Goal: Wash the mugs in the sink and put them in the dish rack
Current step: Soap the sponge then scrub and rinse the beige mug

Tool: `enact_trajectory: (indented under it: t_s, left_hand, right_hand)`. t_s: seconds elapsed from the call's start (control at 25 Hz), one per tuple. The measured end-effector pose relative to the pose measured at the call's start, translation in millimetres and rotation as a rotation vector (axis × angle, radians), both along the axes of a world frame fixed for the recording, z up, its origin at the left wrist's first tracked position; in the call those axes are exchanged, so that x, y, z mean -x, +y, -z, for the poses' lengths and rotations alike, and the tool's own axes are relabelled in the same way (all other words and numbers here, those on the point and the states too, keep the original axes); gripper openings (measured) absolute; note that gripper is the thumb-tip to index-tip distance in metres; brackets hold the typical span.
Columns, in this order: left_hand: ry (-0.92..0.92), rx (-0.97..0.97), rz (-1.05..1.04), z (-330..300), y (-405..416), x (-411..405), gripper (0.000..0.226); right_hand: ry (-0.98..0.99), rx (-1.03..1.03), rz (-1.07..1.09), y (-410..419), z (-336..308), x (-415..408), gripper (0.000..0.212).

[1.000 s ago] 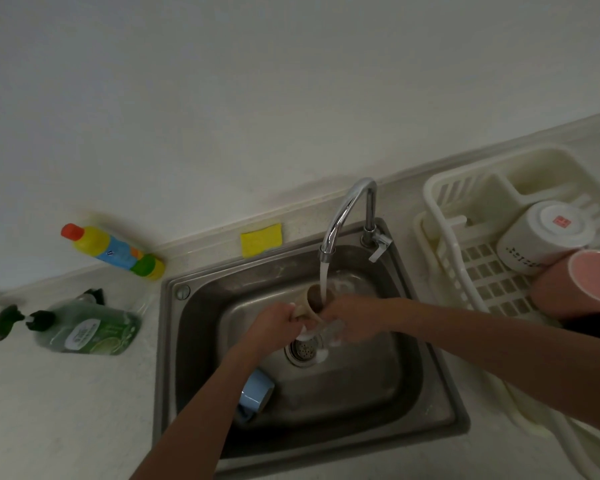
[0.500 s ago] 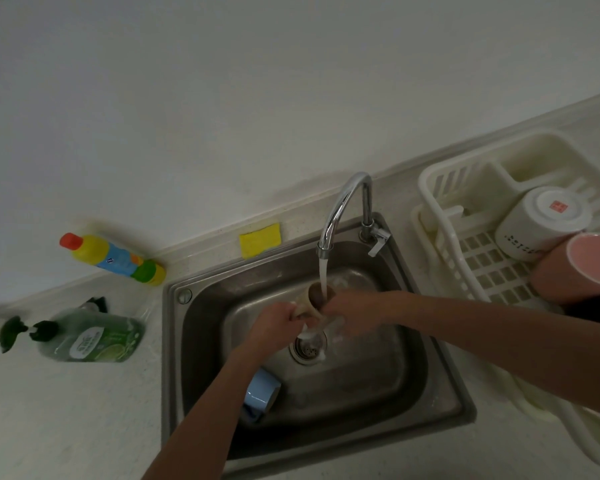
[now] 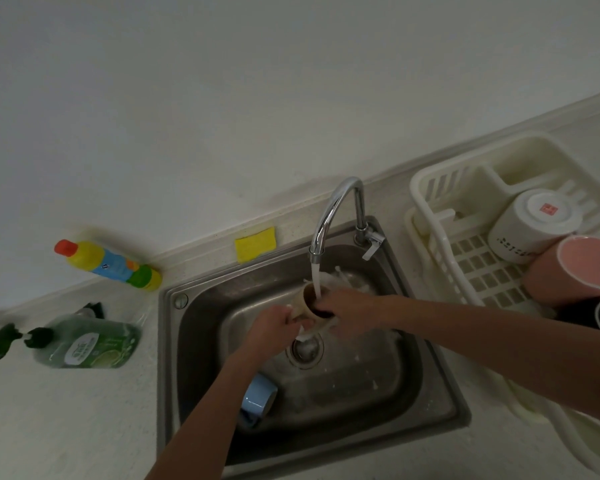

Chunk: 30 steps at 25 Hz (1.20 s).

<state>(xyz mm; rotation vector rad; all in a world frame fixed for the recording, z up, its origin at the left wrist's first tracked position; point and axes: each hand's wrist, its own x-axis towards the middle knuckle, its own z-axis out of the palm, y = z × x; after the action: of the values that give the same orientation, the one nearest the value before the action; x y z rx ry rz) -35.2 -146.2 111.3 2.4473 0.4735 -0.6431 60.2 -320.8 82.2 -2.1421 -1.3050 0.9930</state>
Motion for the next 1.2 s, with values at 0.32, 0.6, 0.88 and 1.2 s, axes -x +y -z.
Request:
enact_trajectory:
  t_s: [0.32,0.6,0.88,1.2]
  left_hand:
    - [0.018,-0.055,0.030,-2.5,-3.5,-3.2,0.028]
    - [-0.002,-0.039,0.008,-7.1,-6.7,6.3,0.028]
    - [-0.017,-0.062,0.020,-7.7,-4.3,8.7,0.035]
    - [-0.035,-0.008,-0.073,5.5,-5.7,13.2,0.027]
  right_hand:
    - [-0.017,0.088,-0.076,1.1,-8.5,6.1,0.029]
    - [0.032,0.051,-0.016,-1.2,-4.0,6.5,0.023]
    - [-0.009,0.001,-0.014,-5.7,-9.8,12.4,0.038]
    - [-0.064,-0.070,0.074,-6.0,-11.9,15.6,0.030]
